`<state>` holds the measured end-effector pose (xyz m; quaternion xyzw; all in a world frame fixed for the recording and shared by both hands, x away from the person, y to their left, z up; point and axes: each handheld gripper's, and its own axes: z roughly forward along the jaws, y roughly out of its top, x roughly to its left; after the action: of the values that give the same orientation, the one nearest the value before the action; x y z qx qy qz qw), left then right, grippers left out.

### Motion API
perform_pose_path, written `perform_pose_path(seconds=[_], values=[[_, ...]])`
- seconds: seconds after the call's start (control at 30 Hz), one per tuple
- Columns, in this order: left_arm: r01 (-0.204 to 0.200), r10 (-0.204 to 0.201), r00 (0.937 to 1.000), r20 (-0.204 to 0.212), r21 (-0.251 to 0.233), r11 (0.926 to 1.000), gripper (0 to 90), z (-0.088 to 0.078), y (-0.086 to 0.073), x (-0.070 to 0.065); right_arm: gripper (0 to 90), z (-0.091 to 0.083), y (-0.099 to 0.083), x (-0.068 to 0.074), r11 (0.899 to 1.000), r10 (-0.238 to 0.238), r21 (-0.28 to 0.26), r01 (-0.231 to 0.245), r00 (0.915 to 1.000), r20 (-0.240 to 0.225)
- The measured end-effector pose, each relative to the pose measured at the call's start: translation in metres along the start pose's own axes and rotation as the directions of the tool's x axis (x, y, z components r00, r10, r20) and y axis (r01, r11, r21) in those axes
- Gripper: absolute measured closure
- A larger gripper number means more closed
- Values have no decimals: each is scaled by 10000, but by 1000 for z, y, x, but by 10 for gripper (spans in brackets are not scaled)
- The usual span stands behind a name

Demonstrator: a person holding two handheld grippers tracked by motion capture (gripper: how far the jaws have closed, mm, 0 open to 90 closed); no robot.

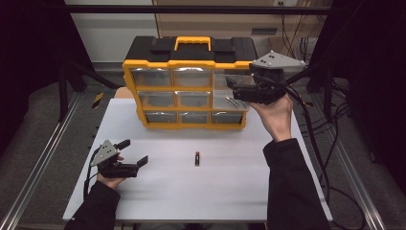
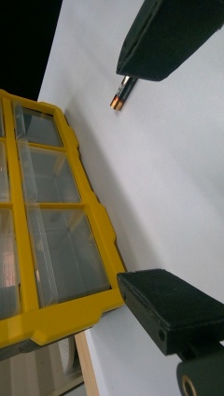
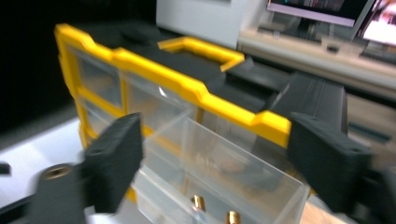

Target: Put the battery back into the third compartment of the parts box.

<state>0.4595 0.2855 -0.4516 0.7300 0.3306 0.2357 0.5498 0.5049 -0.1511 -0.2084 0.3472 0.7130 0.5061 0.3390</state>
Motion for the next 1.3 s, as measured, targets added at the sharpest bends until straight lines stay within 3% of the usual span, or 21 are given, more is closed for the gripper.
perform_pose_path(seconds=[0.07, 0.2, 0.47, 0.63, 0.9, 1.3], values=[[4, -4, 10000, -1, 11, 10000, 16, 0, 0, 0, 95, -10, -4, 5, 9988, 57, -482, -58, 10000, -20], [-1, 1, 10000, -7, 18, 10000, 16, 0, 0, 0, 21, -23, -15, 13, 9973, 270, -671, -284, 9994, -216], [-10, 10, 10000, -3, 12, 10000, 16, 0, 0, 0, 4, -39, -46, 29, 9957, 362, -837, -388, 9988, -326], [-18, 18, 10000, -13, 9, 10000, 16, 0, 0, -1, 4, -44, -69, 37, 9941, 655, -834, -699, 9964, -544], [-14, 14, 10000, -4, 30, 10000, 16, 0, 0, -1, 4, -35, -102, 46, 9939, 976, -430, -1014, 9918, -823], [-18, 18, 10000, 14, 33, 10000, 16, 0, 0, -1, 4, -2, -140, 67, 9903, 1315, 627, -1239, 9821, -1352]])
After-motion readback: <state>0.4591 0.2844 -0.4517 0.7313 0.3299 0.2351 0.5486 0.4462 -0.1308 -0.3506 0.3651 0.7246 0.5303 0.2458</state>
